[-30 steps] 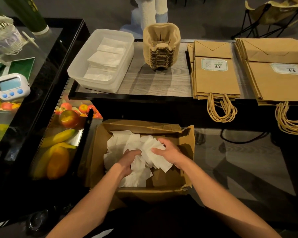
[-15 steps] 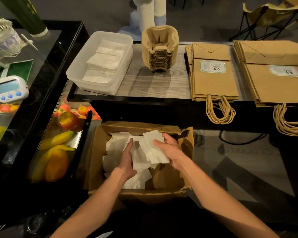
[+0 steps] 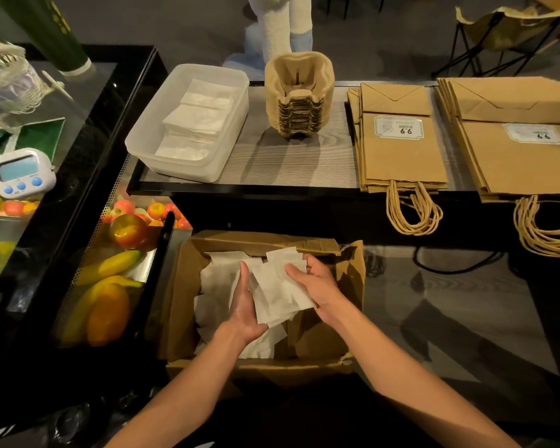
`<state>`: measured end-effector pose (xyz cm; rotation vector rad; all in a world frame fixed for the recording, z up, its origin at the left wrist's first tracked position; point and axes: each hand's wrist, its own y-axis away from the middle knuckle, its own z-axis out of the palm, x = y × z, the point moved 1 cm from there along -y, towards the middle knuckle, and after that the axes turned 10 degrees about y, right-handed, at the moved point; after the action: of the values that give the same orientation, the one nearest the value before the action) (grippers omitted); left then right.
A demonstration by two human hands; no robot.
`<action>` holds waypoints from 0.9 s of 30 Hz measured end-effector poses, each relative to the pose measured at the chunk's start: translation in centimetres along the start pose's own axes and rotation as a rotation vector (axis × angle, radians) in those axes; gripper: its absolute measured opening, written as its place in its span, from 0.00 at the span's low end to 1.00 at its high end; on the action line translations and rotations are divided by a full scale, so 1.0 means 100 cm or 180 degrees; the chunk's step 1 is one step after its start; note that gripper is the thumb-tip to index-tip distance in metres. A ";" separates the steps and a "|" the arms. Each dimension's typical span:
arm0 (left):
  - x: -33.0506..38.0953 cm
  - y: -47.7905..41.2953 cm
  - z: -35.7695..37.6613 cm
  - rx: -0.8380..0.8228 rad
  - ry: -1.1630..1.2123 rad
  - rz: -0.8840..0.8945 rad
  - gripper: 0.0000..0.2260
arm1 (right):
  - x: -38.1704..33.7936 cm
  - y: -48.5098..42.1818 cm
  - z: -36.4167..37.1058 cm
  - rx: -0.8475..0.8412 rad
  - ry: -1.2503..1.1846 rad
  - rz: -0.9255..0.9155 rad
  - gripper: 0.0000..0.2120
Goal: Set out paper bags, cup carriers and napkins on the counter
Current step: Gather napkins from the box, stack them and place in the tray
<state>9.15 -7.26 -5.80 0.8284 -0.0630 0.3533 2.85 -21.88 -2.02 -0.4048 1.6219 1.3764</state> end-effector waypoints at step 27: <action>-0.002 0.008 0.018 0.0060 -0.0358 -0.0024 0.25 | -0.001 0.006 0.003 0.0520 0.1786 -0.0774 0.09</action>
<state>8.80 -8.13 -4.03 0.8665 -0.1616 0.3003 2.59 -21.42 -1.55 -0.9179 2.0356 0.9842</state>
